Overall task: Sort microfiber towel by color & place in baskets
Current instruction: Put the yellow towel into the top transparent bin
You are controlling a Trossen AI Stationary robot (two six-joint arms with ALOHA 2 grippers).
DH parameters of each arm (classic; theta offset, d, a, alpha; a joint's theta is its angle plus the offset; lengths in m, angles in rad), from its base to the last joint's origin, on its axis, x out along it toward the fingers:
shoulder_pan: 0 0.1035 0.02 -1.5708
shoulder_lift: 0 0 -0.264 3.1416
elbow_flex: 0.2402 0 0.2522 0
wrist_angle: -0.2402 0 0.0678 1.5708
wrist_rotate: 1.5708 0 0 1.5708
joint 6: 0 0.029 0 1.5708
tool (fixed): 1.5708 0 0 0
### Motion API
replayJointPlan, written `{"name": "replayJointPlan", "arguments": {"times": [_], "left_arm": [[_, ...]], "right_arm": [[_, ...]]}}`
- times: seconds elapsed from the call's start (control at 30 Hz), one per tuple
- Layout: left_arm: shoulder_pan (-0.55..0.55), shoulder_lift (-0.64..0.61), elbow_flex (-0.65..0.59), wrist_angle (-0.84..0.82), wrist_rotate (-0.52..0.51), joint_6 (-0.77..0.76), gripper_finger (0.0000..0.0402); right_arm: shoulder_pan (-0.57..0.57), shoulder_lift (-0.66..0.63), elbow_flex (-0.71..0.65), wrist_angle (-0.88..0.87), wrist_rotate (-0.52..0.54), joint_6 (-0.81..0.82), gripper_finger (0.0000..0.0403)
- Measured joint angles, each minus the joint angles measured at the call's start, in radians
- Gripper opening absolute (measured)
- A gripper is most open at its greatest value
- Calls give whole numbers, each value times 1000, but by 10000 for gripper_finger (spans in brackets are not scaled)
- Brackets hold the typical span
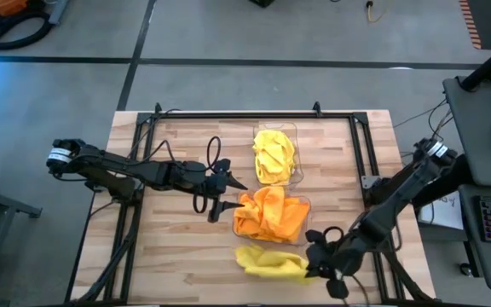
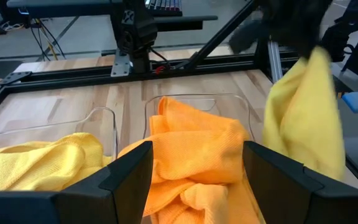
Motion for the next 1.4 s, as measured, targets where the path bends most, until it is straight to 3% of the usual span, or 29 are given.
{"name": "replayJointPlan", "arguments": {"times": [0.5, 0.77, 0.93, 1.07, 1.4], "left_arm": [[0, 0, 0, -3, -2, 0, 232], [0, 0, 0, -3, -2, 0, 232], [0, 0, 0, -3, -2, 0, 232], [0, 0, 0, -3, -2, 0, 232], [0, 0, 0, -3, -2, 0, 232]], "right_arm": [[0, -67, 320, -43, 181, -532, 9], [0, -74, 446, -80, 391, -856, 8], [-18, -77, 495, -73, 615, -1014, 8], [-73, -84, 526, -73, 738, -1095, 8], [-323, -138, 570, -60, 739, -1153, 8]]}}
